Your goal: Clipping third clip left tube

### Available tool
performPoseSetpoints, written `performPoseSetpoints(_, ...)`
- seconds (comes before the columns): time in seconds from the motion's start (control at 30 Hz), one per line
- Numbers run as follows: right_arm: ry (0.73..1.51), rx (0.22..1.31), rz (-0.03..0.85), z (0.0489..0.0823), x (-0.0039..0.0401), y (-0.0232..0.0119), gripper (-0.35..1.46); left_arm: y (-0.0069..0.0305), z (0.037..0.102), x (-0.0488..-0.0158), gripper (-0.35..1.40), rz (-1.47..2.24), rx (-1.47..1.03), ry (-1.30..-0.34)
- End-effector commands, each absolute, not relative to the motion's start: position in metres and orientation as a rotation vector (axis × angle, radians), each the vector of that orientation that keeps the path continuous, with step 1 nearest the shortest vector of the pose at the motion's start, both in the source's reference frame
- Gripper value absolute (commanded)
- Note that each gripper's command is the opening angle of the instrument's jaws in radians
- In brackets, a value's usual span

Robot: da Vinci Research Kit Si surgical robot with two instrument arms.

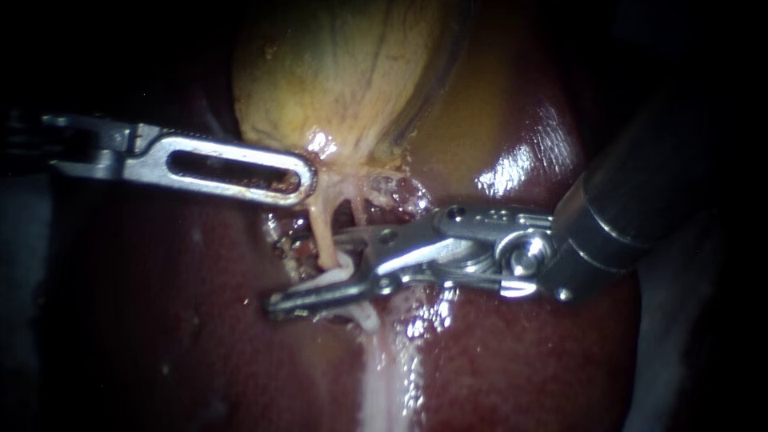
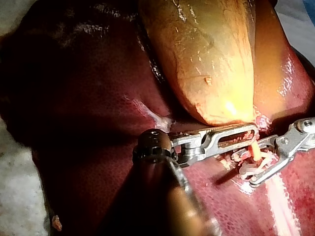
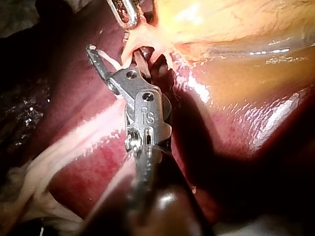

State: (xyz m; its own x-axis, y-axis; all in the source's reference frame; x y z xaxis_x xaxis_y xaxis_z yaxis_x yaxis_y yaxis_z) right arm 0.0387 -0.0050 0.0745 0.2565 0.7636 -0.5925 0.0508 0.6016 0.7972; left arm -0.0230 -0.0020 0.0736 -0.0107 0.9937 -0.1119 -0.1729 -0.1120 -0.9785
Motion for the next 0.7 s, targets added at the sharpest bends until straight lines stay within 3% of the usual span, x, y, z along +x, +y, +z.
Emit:
performPoseSetpoints(0.03, 1.238, 0.823, 0.568, 0.0745, 0.0387, -0.0048, 0.45, -0.0020, 0.0737, -0.0230, -0.35, 1.369, -1.159, -1.024)
performPoseSetpoints(0.5, 1.273, 0.834, 0.624, 0.0741, 0.0385, -0.0029, 0.41, -0.0020, 0.0737, -0.0231, -0.35, 1.369, -1.159, -1.024)
performPoseSetpoints(0.6, 1.261, 0.862, 0.657, 0.0741, 0.0382, -0.0030, 0.28, -0.0020, 0.0737, -0.0231, -0.35, 1.369, -1.159, -1.024)
performPoseSetpoints(0.7, 1.254, 0.879, 0.674, 0.0740, 0.0377, -0.0030, -0.02, -0.0020, 0.0737, -0.0231, -0.35, 1.369, -1.159, -1.024)
